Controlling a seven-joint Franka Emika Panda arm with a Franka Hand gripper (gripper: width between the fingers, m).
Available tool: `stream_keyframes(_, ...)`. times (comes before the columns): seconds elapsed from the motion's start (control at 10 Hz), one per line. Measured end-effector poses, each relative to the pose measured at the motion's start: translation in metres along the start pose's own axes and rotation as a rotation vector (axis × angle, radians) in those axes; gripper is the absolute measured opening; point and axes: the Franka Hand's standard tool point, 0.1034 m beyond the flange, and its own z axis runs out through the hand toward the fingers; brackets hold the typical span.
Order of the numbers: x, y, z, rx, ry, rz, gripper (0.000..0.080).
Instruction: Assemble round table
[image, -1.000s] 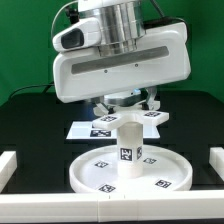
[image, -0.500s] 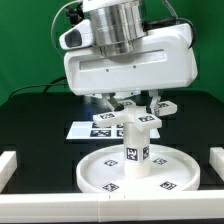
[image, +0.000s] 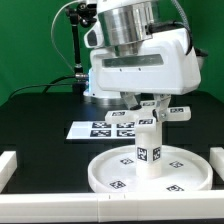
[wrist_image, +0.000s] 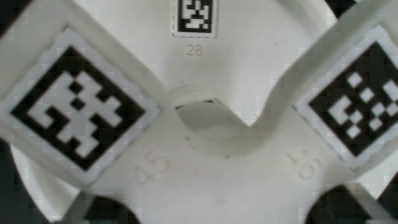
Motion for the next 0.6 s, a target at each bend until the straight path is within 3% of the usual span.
stream_keyframes(0.4, -0.0105, -0.0052, 0.0018, -0.001, -0.002, 0.295, 0.0448)
stream_keyframes(0.6, -0.0106, -0.0055, 0.0019, 0.000, -0.003, 0.288, 0.0448)
